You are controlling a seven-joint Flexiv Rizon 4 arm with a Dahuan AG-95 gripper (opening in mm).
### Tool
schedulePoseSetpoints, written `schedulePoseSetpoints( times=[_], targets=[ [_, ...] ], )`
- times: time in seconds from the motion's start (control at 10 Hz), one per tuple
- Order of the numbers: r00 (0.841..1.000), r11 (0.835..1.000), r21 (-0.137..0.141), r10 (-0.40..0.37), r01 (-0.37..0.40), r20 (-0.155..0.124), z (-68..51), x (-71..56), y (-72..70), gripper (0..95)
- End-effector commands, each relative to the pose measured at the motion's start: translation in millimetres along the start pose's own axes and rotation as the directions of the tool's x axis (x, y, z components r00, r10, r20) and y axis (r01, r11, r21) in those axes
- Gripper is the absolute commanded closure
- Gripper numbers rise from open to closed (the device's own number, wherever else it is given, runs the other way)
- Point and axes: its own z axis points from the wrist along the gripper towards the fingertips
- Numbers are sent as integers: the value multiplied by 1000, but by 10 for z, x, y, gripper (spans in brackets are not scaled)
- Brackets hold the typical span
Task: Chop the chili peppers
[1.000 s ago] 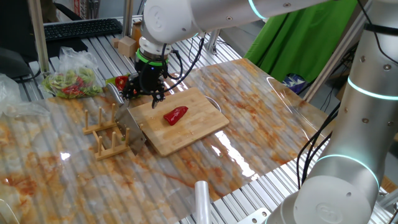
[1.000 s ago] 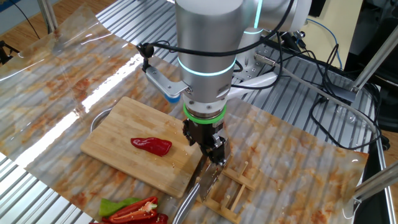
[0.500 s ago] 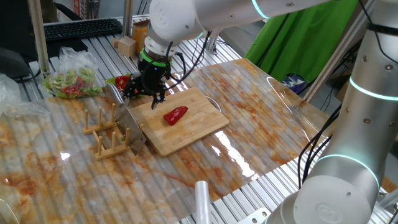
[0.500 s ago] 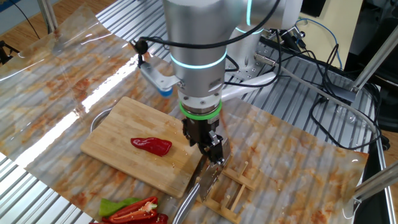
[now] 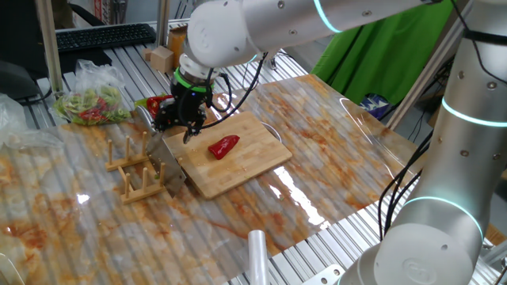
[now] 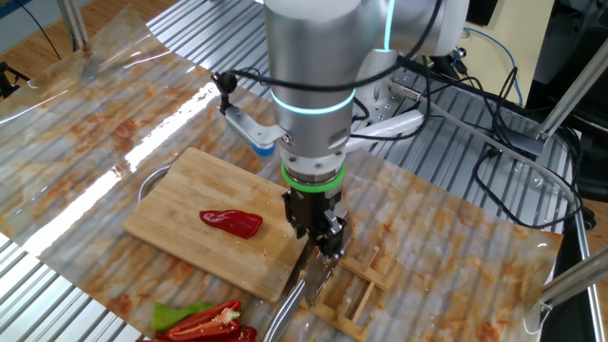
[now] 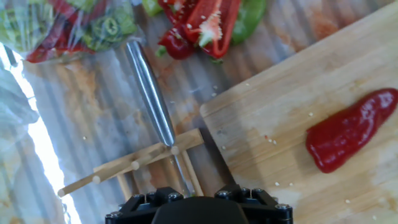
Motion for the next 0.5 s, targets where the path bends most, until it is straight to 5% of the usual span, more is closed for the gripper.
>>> schedulePoseSetpoints(
  times=[0.1, 0.5],
  targets=[
    [1000, 1000, -2, -2, 2, 4, 64, 15, 5, 380],
    [1000, 1000, -15, 4, -4, 10, 228, 25, 49, 380]
  ],
)
